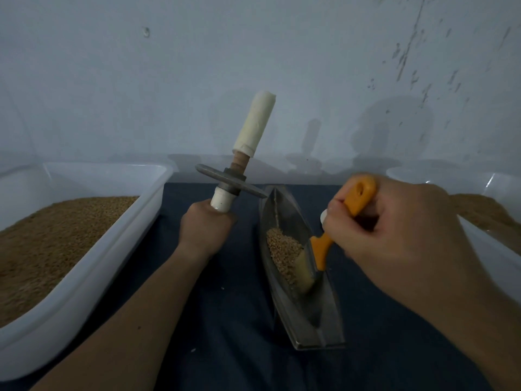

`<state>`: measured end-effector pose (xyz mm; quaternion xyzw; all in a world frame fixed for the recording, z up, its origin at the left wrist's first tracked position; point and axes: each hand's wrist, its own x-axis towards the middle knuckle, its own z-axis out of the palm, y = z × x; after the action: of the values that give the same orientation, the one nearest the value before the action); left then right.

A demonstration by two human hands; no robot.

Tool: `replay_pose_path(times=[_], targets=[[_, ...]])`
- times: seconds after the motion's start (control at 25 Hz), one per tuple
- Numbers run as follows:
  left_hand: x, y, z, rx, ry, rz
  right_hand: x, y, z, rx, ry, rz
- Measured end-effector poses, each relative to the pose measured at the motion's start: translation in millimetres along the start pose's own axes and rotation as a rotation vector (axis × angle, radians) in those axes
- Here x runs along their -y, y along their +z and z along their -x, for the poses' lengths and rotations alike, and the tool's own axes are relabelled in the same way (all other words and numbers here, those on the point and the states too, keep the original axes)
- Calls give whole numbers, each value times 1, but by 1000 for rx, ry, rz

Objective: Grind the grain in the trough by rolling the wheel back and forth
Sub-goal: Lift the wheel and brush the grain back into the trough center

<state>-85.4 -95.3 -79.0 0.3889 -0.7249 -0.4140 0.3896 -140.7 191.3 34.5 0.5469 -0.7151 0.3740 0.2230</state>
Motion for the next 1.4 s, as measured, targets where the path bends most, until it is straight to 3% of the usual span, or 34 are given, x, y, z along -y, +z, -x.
replay_pose_path(times=[0.2,0.48,0.76,0.96,1.12,1.4], targets=[[1,0,0,7,2,13,4,22,2,155,73,44],[1,1,-1,10,7,0,-9,19,-19,-123,-3,-17],[3,1,-1,33,0,24,-21,45,-24,37,167,-11],[3,2,-3,29,10,6,-29,41,-32,-97,156,-84],[1,2,0,29,13,8,-31,52,-31,-1,213,-74],[0,1,0,27,14,-43,-49,43,-27,-95,238,-234]])
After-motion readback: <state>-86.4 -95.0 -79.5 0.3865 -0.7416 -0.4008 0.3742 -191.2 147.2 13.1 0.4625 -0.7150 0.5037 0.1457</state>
